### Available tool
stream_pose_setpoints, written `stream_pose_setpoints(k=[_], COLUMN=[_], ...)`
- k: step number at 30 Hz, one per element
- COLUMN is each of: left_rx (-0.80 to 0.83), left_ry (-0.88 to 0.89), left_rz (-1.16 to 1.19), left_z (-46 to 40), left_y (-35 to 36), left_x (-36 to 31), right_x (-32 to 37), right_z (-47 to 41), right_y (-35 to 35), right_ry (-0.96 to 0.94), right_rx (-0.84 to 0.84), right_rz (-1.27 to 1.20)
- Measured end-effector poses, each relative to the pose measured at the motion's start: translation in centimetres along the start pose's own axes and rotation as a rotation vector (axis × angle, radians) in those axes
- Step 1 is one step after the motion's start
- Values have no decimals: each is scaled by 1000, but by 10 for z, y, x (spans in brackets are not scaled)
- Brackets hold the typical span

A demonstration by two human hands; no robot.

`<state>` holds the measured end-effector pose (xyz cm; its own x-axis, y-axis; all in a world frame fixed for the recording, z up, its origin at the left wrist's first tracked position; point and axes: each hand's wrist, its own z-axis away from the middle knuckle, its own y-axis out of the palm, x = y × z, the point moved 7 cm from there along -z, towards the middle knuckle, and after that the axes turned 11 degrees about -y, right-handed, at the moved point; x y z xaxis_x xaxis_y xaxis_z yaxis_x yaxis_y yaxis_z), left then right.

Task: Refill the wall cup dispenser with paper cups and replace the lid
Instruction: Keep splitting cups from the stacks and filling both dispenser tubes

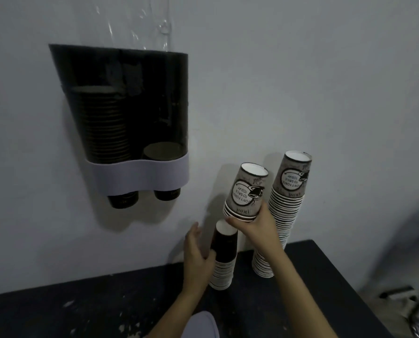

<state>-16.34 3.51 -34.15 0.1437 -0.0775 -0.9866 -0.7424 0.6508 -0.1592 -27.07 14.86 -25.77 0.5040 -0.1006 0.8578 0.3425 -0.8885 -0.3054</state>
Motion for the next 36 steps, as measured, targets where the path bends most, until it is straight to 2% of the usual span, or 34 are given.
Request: stream_pose_setpoints(k=[3,5,8,10,13,17,20,23,27,32,36], left_rx=[-104,-43,32,24,70,35,-20,-82,-136,-200,-191], left_ry=[103,130,128,121,63,28,27,47,31,44,11], left_rz=[319,459,589,669,784,840,821,791,800,799,789], left_z=[20,27,41,53,69,86,92,96,94,89,85], left_y=[-25,-28,-35,-47,-61,-91,-117,-142,-172,-203,-206], left_x=[-57,-89,-123,-137,-152,-159,-160,-155,-150,-146,-137], right_x=[23,38,73,99,140,216,291,361,411,389,359], right_z=[6,12,19,24,30,19,-2,-29,-68,-101,-100], right_y=[-7,-9,-14,-19,-23,-35,-44,-34,17,91,123], right_ry=[-61,-96,-149,-171,-165,-265,-427,-585,-735,-647,-554], right_rx=[216,330,359,336,286,31,-123,-166,-68,219,361], right_rz=[272,416,425,333,-68,-298,-344,-124,156,402,441])
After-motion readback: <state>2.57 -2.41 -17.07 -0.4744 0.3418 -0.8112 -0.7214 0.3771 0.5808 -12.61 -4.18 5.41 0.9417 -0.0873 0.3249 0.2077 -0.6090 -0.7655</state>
